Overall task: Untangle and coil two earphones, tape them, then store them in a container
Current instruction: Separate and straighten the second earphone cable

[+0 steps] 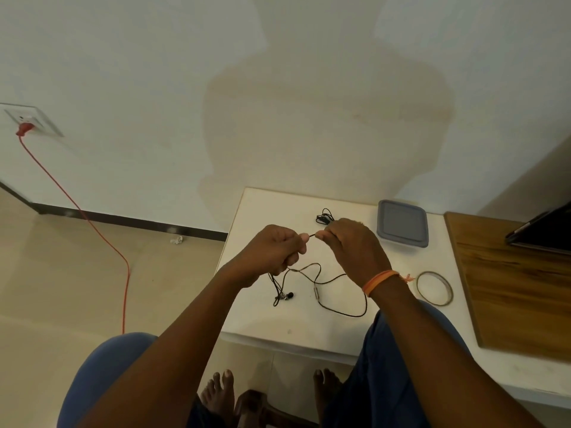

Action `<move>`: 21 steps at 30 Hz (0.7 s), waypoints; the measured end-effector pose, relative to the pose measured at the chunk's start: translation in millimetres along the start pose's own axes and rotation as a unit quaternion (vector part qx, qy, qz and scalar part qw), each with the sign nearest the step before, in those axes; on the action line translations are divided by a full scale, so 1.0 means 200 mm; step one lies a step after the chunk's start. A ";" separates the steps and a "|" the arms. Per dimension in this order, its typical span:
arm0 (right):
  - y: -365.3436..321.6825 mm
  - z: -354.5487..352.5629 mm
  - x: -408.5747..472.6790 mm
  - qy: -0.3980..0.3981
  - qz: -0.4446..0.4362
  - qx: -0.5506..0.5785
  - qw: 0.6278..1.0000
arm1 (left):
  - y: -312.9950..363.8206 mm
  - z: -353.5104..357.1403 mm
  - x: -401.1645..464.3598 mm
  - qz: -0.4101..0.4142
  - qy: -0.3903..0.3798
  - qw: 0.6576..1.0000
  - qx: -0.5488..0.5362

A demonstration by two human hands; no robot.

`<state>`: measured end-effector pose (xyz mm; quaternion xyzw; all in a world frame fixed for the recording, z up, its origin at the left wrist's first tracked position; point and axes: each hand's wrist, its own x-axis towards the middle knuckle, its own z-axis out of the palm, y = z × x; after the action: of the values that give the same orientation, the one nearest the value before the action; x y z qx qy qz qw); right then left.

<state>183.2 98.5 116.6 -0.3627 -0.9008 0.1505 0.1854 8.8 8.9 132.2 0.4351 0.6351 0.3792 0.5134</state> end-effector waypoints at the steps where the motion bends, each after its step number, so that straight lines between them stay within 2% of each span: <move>1: 0.00 0.00 0.00 0.029 -0.009 -0.038 0.999 | 0.01 -0.01 0.00 -0.003 -0.007 0.999 -0.035; 3: 0.00 -0.02 0.02 0.040 -0.018 -0.113 0.993 | 0.02 -0.04 0.02 0.000 0.004 0.998 -0.070; 5: 0.04 -0.01 0.02 -0.003 0.011 -0.082 0.997 | 0.01 -0.08 0.03 -0.002 0.034 0.995 -0.095; 7: 0.06 0.00 0.04 -0.029 0.124 0.097 0.987 | 0.00 -0.11 0.05 -0.007 0.053 0.993 -0.101; 9: 0.06 0.00 0.04 0.009 0.242 0.252 0.937 | -0.01 -0.09 0.04 -0.017 0.035 0.995 -0.088; 10: 0.05 0.02 0.05 0.028 0.277 0.294 0.914 | -0.01 -0.07 0.05 -0.023 0.021 0.998 -0.056; 12: 0.01 0.03 0.08 0.047 0.295 0.348 0.889 | -0.04 -0.03 0.06 -0.014 0.028 0.994 0.101; 14: -0.01 0.05 0.10 0.061 0.256 0.340 0.903 | -0.06 0.00 0.06 0.023 0.083 0.965 0.249; 16: -0.03 0.06 0.10 0.066 0.187 0.279 0.940 | -0.07 0.01 0.05 0.085 0.150 0.939 0.298; 17: -0.05 0.07 0.10 0.067 0.160 0.261 0.950 | -0.07 0.01 0.05 0.144 0.175 0.913 0.339; 19: -0.07 0.07 0.10 0.046 0.135 0.279 0.950 | -0.05 0.01 0.05 0.256 0.195 0.851 0.415; 21: -0.07 0.06 0.10 0.014 0.130 0.354 0.926 | -0.02 0.03 0.05 0.329 0.193 0.805 0.454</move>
<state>155.8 101.6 117.0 -0.3892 -0.7311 0.4777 0.2929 12.0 16.4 123.7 0.7191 0.6397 0.2697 -0.0317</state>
